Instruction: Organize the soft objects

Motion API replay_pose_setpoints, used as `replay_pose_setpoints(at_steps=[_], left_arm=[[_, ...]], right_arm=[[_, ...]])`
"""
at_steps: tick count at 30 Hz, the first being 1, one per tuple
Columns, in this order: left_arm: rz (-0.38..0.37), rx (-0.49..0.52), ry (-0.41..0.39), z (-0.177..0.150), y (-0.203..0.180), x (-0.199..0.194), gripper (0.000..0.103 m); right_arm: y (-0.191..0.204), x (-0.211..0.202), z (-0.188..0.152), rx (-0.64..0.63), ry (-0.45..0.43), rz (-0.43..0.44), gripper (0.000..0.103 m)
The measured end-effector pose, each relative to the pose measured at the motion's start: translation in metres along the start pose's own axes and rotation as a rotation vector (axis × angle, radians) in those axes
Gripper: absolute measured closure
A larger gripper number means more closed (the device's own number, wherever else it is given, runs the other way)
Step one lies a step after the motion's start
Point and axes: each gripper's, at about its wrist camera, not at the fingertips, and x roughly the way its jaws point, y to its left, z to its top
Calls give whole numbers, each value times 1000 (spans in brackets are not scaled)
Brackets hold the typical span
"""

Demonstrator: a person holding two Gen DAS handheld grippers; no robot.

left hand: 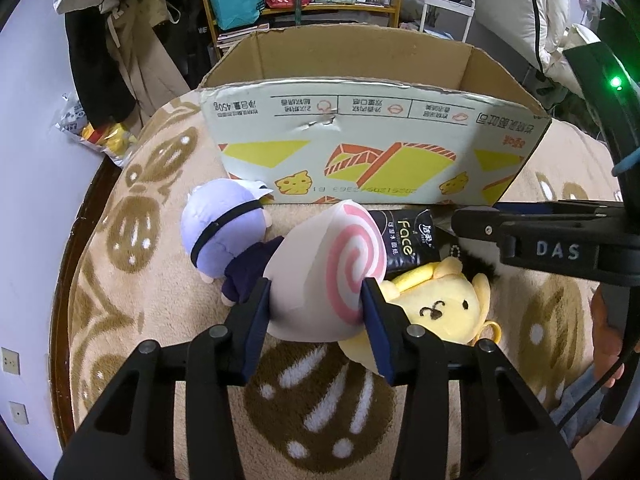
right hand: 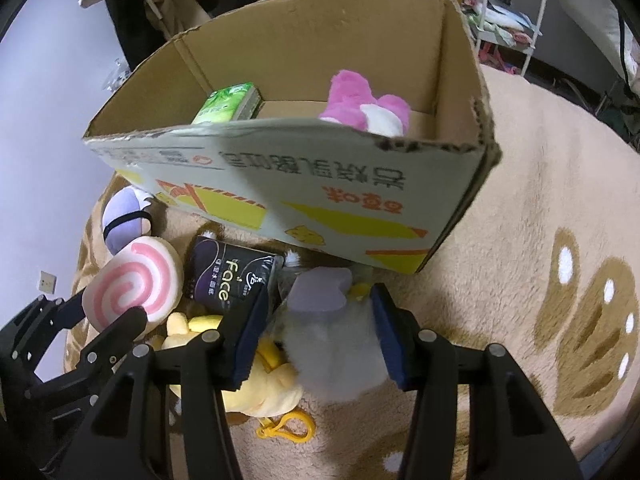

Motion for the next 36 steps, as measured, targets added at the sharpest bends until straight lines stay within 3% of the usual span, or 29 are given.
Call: replay_pose_setpoints(at_steps=[1,4,12,17,19,20,28,30,32,34,36], left_arm=[[0,-1,1,0,1,1,59],[5,1,2,0,1,2,59],[10,3,6,0,1,3,59],[10,-4,7,0,2,3,59],[10,-5,9,0,2,4,59],[9,-5,10,0,2,4,59],[4,-5,15,1,3,5,59],[1,-6,17,1,3,5,59],[2,-6,16,1,4,5,59],[2,-4,17,1,4,6,59],[4,-1,19,1,4,6,59]], right_arm=[[-1,-1,0,0,-6,9,55],[2,-1,-2,-12,-2,10,61],[3,-2,-2,-9,-1,16,63],[13,-16,-6,-91,-40,17,63],[19,-17,-7,-127,-41,5,92],[20,-15,-8,-139,-28,10,94],[10,-9,-6,-69,-3,55,94],[8,-6,-5,-70,19,46,93],[7,-5,-4,-68,36,52,85],[8,-5,-4,-64,36,53,53],[11,-3,-6,-86,49,51,45]])
